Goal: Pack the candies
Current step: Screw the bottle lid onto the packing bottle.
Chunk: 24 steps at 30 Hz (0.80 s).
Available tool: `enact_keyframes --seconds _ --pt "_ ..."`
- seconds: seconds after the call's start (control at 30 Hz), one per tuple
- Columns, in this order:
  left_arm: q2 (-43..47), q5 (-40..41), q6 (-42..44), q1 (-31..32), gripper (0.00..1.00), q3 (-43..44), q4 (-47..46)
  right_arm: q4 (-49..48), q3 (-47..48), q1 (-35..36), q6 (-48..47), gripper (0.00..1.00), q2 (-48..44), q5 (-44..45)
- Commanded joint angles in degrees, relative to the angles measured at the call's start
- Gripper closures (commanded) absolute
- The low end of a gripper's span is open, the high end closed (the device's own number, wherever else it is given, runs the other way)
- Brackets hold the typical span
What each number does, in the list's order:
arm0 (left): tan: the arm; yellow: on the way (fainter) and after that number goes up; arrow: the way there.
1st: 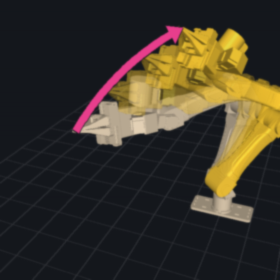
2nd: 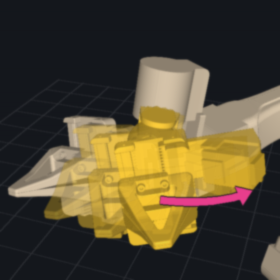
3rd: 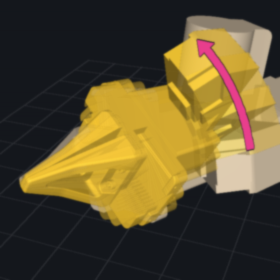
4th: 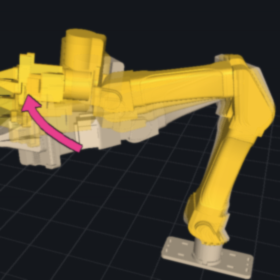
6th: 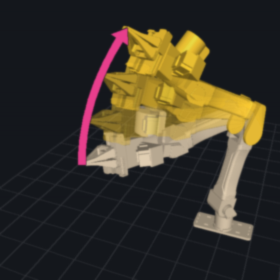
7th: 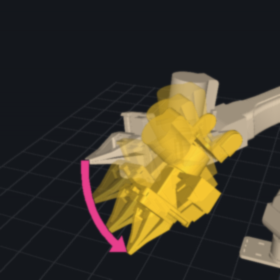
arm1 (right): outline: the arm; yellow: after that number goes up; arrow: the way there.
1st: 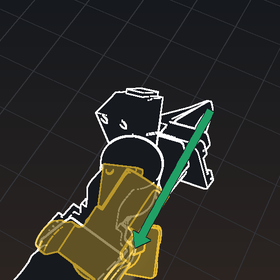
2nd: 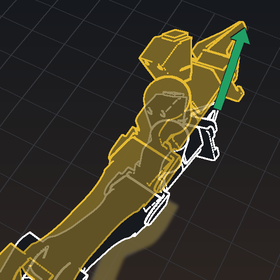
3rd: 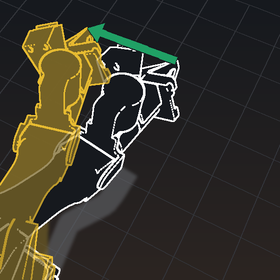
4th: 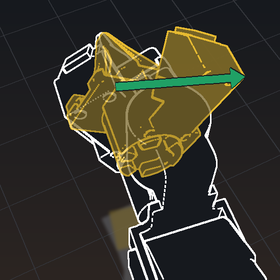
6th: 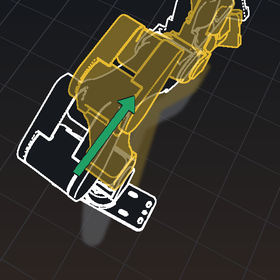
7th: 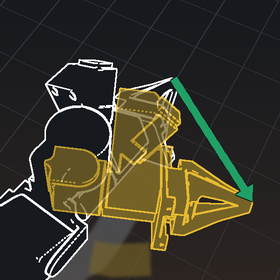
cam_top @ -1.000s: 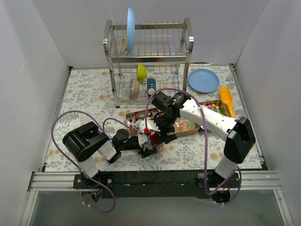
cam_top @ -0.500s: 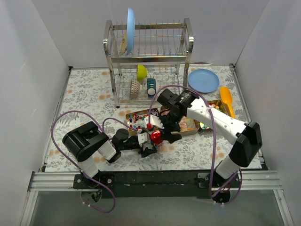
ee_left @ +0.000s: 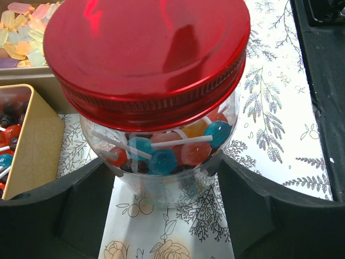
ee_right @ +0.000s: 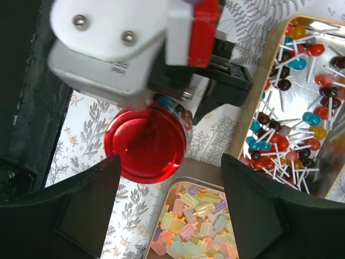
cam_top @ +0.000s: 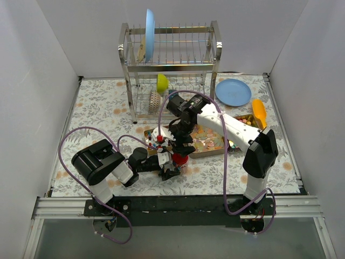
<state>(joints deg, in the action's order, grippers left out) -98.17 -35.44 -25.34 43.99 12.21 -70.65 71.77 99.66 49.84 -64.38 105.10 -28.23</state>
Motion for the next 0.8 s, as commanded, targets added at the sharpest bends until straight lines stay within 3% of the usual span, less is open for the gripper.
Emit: enact_keyframes --seconds 0.0,0.43,0.77 --pt "-0.27 1.34 -0.14 -0.39 1.00 -0.25 5.79 3.12 -0.77 1.22 -2.86 0.18 -1.21 -2.09" --pt "-1.23 2.22 -1.29 -0.92 1.00 0.36 5.61 3.03 -7.10 1.66 -1.45 0.19 -3.06 -0.69" --pt "-1.59 2.66 -1.90 -1.36 1.00 0.54 5.44 2.94 -17.64 0.78 5.92 0.19 -13.59 4.50"
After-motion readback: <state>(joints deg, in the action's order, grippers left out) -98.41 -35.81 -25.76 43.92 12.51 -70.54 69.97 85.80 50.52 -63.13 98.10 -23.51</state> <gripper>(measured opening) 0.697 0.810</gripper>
